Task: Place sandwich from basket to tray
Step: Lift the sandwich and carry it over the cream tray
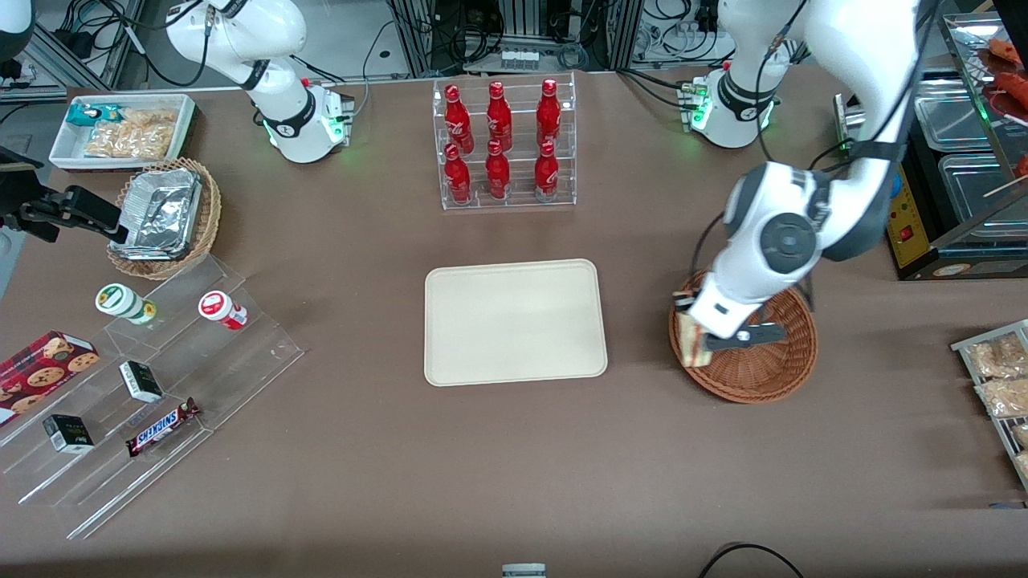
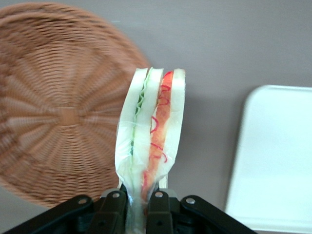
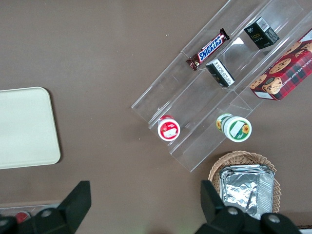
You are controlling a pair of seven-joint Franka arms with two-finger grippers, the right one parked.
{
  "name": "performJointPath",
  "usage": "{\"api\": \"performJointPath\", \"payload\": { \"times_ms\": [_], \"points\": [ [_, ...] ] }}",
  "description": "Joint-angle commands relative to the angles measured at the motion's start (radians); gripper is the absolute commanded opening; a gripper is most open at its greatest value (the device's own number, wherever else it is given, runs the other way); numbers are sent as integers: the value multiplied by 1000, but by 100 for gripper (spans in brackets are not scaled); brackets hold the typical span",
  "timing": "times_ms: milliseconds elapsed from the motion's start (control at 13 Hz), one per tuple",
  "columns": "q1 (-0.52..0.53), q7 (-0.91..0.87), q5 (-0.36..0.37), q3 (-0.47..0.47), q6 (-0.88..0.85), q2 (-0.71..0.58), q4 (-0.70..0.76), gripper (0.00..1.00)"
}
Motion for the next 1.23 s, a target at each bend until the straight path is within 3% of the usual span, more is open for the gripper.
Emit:
{"api": "performJointPath", "payload": {
  "times_ms": [0, 615, 1154],
  "points": [
    [-106, -69, 13, 6, -47, 117, 148, 2],
    [-350, -318, 1, 6, -142, 379, 500, 1],
    [-445, -468, 2, 6, -101, 516, 616, 4]
  ]
}}
